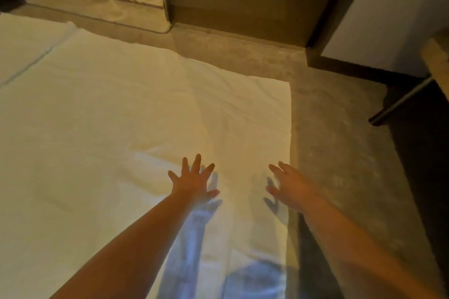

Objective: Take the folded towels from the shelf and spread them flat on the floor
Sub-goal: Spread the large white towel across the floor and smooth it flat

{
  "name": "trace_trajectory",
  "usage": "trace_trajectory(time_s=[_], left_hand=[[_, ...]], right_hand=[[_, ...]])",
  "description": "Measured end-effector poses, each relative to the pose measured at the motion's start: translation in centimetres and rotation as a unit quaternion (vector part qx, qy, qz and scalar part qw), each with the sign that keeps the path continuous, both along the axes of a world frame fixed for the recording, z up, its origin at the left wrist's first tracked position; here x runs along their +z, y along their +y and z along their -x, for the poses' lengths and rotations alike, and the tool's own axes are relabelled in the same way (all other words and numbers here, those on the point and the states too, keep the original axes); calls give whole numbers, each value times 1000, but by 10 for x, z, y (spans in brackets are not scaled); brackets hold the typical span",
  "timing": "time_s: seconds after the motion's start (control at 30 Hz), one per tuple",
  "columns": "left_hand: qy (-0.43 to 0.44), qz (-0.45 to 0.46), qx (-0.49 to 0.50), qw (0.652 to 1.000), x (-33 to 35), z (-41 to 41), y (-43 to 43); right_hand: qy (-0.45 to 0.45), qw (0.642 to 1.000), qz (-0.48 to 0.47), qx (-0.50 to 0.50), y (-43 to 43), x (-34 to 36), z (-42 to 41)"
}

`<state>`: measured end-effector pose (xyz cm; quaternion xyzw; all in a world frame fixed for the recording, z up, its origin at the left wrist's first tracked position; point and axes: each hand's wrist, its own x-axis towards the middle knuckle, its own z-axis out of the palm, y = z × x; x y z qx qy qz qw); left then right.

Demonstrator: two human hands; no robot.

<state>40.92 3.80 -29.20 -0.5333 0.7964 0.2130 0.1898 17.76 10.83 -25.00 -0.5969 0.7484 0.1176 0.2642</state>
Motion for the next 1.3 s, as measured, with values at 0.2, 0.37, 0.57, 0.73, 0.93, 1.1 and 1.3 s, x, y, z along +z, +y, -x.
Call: trace_trajectory(time_s=[0.2,0.37,0.57,0.73,0.93,1.1,1.3], left_hand=[[6,-39,99,994,-41,15,16],[-10,-43,124,991,-67,37,28],[-16,-53,155,986,-72,61,25],[-21,-48,151,987,-79,80,19],[-19,-38,142,989,-87,116,10],[12,-34,151,988,-87,139,6],[15,-34,149,988,-83,141,7]], right_hand=[[-42,998,4,41,-58,-62,34],[-67,997,9,41,-74,-102,57],[-33,996,23,78,-76,-109,70],[-17,996,13,81,-83,-110,90],[25,996,2,82,-91,-111,128],[39,996,-24,77,-102,-109,150],[49,995,-29,79,-101,-108,148]])
